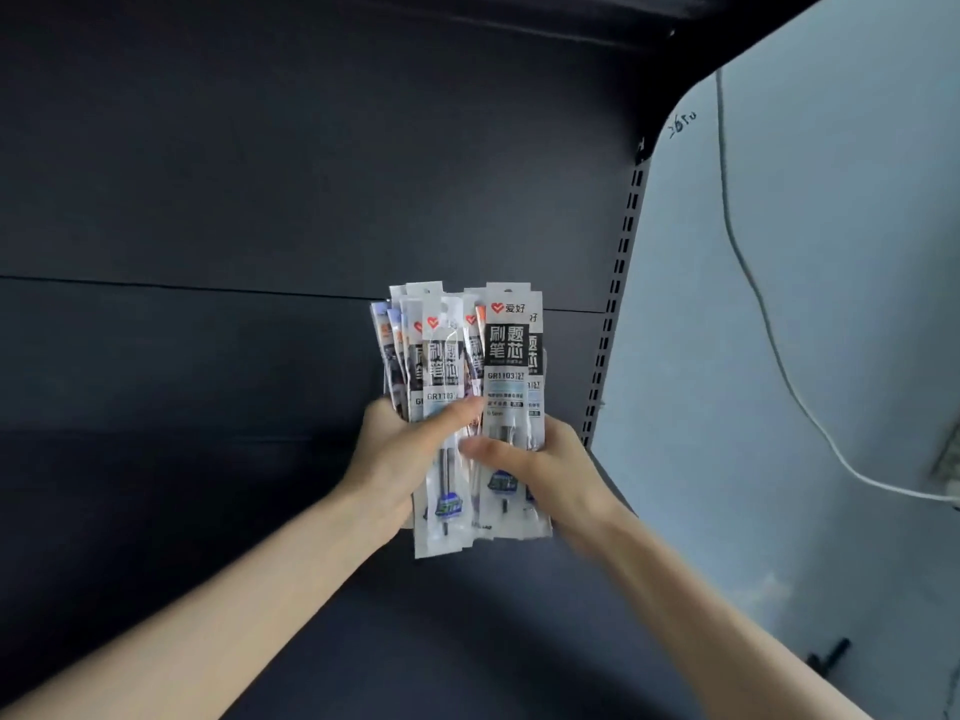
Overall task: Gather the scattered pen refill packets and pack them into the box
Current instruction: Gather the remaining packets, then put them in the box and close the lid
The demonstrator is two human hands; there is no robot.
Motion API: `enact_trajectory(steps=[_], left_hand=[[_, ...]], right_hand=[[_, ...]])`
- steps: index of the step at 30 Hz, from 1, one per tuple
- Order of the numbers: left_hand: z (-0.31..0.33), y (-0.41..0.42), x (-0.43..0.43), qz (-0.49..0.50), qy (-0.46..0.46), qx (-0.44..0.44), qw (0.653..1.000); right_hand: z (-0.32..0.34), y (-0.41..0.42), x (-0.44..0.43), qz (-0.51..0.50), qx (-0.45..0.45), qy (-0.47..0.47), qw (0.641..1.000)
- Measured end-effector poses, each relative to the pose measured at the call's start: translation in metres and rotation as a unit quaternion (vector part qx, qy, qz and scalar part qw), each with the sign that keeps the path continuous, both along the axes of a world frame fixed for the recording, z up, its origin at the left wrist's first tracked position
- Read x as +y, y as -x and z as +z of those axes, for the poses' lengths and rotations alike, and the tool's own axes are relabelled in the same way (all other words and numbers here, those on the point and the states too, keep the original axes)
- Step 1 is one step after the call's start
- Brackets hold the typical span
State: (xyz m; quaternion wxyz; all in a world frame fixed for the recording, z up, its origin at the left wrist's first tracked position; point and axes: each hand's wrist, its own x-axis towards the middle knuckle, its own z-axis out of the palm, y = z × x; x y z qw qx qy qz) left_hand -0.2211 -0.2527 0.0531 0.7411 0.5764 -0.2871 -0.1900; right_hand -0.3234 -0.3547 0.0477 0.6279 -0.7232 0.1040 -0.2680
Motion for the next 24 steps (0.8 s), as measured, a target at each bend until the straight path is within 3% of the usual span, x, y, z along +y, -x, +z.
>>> enact_trajectory(steps=[6, 24], left_hand=[[0.007, -0.029, -0.008, 0.059, -0.001, 0.009, 0.998], [0.011, -0.056, -0.027, 0.048, -0.003, 0.025, 0.999]], right_hand=[[0.006, -0.029, -0.024, -0.018, -0.011, -0.001, 1.0], [0.011, -0.071, -0.059, 0.06, 0.014, 0.026, 0.998]])
